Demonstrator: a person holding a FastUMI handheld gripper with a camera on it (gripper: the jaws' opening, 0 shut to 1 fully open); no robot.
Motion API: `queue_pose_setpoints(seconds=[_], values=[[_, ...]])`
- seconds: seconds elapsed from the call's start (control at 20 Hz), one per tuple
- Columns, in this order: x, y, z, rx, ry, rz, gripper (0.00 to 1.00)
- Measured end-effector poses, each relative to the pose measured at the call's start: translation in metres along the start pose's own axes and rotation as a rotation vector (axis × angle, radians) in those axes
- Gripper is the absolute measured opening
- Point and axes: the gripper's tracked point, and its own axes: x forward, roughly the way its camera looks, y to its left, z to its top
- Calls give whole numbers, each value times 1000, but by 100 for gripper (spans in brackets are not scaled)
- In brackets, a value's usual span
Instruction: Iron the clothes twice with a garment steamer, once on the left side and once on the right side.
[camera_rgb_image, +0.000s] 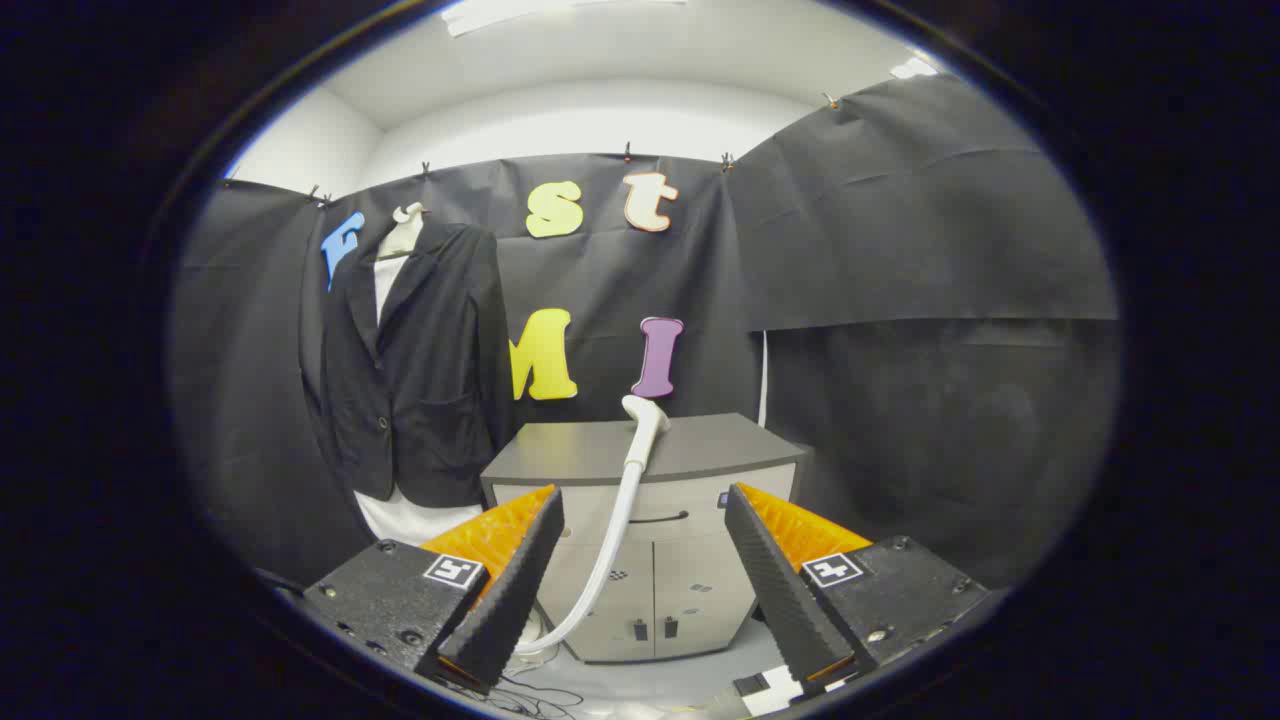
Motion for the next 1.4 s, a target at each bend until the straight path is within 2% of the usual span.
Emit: queue_pose_setpoints(seconds=[0.4, 0.8, 1.1, 1.4], values=[[7, 14, -1, -14, 19, 30, 100], [30, 9, 10, 14, 27, 21, 100], [86, -4, 38, -17, 23, -7, 100], [178, -3, 42, -20, 61, 37, 100]])
